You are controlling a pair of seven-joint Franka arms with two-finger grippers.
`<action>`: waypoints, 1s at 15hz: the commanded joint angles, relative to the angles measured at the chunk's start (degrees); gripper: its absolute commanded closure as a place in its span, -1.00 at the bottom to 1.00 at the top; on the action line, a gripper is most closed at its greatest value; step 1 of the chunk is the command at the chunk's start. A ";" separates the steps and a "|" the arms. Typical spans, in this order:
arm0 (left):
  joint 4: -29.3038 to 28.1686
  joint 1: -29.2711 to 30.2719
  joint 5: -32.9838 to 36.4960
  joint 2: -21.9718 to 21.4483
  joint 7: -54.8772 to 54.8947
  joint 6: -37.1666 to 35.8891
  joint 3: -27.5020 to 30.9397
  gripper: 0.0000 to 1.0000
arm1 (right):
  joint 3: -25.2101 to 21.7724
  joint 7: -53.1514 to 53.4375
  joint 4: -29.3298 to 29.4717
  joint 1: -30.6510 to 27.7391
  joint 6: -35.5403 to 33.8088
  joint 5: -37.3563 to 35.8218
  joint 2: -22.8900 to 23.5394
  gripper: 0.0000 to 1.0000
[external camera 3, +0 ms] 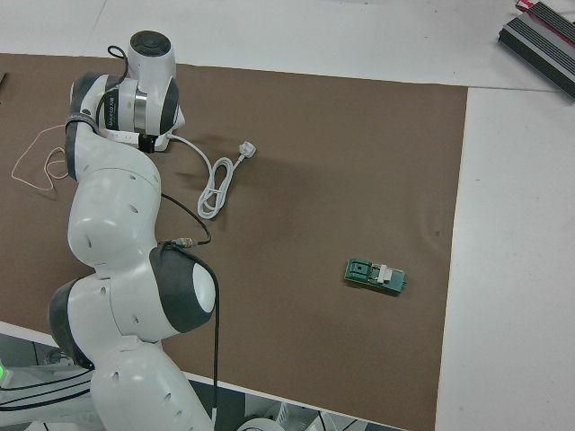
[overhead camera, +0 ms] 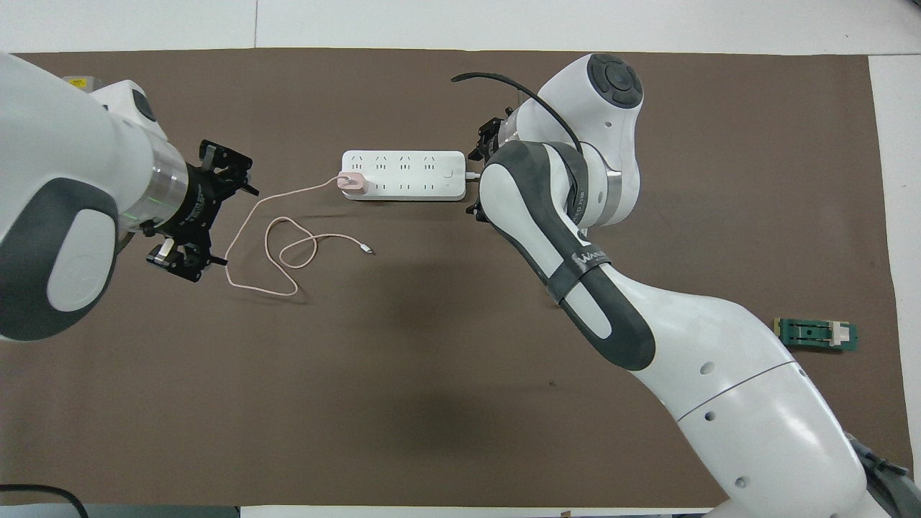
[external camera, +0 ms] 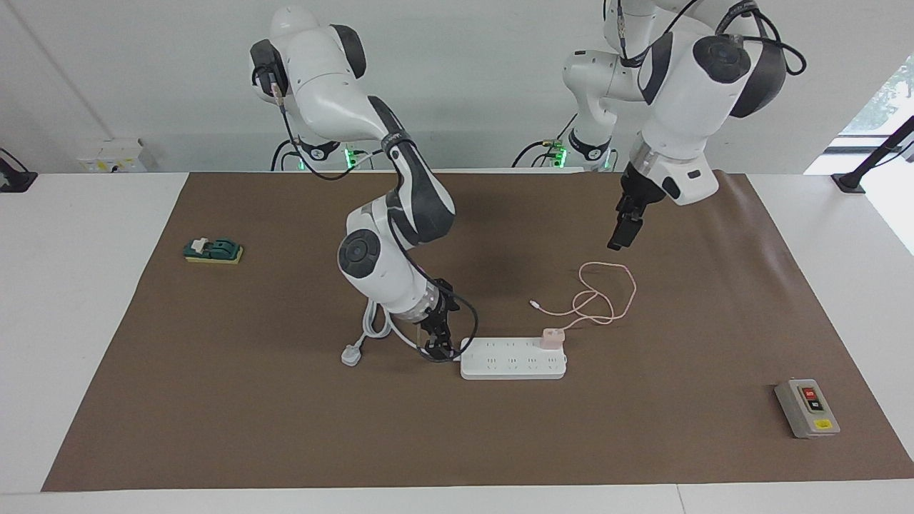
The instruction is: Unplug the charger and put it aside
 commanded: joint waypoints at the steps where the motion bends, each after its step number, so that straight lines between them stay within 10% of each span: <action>1: 4.08 -2.79 -0.95 7.25 -6.99 2.83 0.97 -1.00 | -0.26 -6.80 3.02 0.75 1.68 -0.17 2.26 -1.00; 15: 15.31 -3.67 -2.62 25.00 -21.69 11.92 1.58 -1.00 | -0.18 -11.21 -2.43 3.03 12.76 0.53 2.26 -1.00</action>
